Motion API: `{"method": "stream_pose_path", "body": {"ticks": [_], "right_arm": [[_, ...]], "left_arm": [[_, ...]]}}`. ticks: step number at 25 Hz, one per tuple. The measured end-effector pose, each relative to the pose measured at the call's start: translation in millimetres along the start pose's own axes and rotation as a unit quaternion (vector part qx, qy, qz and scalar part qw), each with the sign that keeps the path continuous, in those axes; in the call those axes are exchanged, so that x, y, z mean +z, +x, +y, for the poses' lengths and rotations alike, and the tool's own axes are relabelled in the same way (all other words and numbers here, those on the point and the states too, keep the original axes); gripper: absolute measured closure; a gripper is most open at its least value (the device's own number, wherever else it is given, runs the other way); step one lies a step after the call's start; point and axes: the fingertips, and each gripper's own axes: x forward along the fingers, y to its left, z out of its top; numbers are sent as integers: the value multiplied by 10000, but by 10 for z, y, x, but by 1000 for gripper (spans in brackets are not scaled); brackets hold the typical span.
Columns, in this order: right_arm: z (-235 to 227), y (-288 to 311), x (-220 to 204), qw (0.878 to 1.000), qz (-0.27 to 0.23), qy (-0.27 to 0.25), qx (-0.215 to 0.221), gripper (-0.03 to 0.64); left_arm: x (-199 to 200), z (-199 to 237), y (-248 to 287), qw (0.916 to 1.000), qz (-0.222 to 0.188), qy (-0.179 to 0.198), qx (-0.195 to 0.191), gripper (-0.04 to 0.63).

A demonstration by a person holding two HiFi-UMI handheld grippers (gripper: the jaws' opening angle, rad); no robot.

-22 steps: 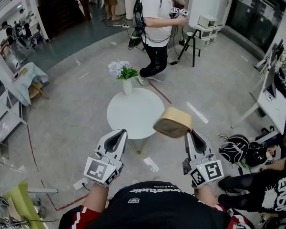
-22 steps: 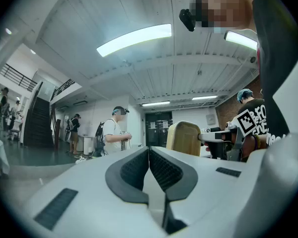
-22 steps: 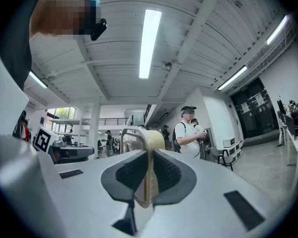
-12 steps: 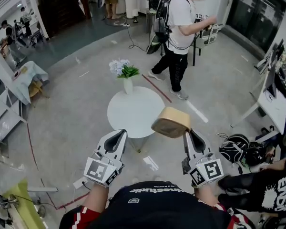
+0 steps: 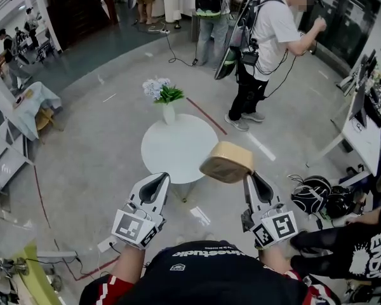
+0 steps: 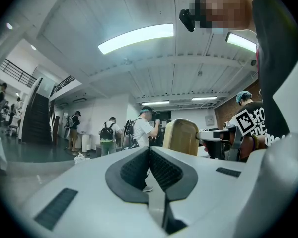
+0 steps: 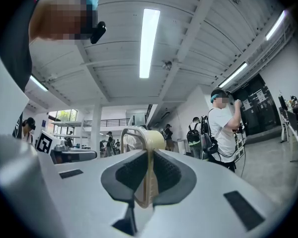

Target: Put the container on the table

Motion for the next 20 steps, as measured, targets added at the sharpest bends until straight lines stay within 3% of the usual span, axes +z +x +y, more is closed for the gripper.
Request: {"method": "stream_pose_path", "body": {"ticks": [20], "right_arm": [[413,386,-107,9999,64,14,-86,568]], "left_arm": [[-73,580,-211,9998,-73,-190,-72,572]]}}
